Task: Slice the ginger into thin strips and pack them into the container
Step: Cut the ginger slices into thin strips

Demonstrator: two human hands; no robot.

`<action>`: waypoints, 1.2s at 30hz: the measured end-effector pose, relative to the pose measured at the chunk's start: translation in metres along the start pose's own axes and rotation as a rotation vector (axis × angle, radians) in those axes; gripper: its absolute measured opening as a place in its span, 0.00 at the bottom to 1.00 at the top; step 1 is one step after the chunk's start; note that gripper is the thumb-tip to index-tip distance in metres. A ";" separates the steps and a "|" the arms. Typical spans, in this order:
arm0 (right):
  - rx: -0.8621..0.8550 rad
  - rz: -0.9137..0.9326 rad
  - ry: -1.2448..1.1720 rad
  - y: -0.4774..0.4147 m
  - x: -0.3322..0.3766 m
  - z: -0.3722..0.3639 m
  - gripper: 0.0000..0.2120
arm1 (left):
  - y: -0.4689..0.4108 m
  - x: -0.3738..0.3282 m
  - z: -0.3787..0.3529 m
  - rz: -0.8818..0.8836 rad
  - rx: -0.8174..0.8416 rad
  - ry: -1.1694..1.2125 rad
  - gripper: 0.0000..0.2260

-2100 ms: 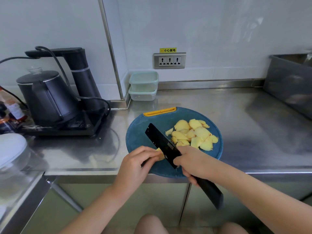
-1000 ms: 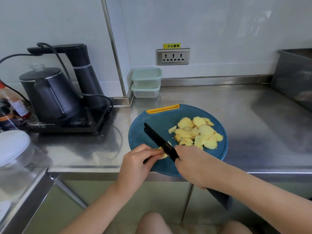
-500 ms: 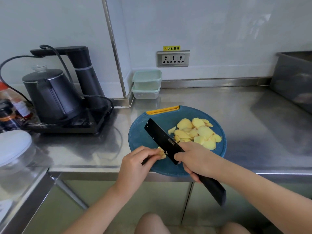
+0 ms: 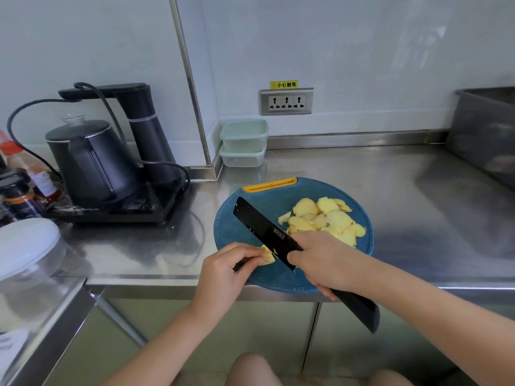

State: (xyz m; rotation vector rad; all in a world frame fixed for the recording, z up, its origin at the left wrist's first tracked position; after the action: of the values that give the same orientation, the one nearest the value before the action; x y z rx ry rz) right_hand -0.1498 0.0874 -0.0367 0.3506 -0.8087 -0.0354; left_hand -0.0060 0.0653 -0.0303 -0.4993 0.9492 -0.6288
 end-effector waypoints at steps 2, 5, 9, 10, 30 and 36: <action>-0.008 0.006 0.013 0.000 0.001 0.001 0.06 | 0.000 0.000 0.000 0.002 0.003 0.004 0.05; -0.017 -0.001 0.057 0.001 0.001 0.002 0.06 | 0.000 0.000 0.000 0.005 0.005 0.014 0.05; -0.018 0.012 0.134 0.005 0.005 -0.002 0.07 | 0.000 0.001 -0.001 -0.002 0.009 0.028 0.04; -0.026 0.028 0.157 0.006 0.006 -0.002 0.07 | 0.000 0.001 -0.002 -0.005 0.009 0.033 0.04; -0.123 0.128 0.283 0.011 0.016 -0.005 0.12 | -0.002 0.004 -0.002 0.062 0.014 0.021 0.03; -0.144 0.170 0.348 0.012 0.018 -0.007 0.08 | -0.002 0.008 -0.003 0.110 0.018 0.064 0.05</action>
State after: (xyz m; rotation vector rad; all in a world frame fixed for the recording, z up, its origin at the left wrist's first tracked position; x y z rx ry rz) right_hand -0.1335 0.0979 -0.0248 0.1445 -0.4852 0.1228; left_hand -0.0057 0.0580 -0.0350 -0.4103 1.0234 -0.5558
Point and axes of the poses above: each hand's wrist, its own y-axis away from the middle knuckle, its own z-axis out of the back of the hand, x = y × z, the point moved 10 cm from there along -y, towards the middle knuckle, and after that the axes turned 3 degrees about -y, right-handed, at the moved point
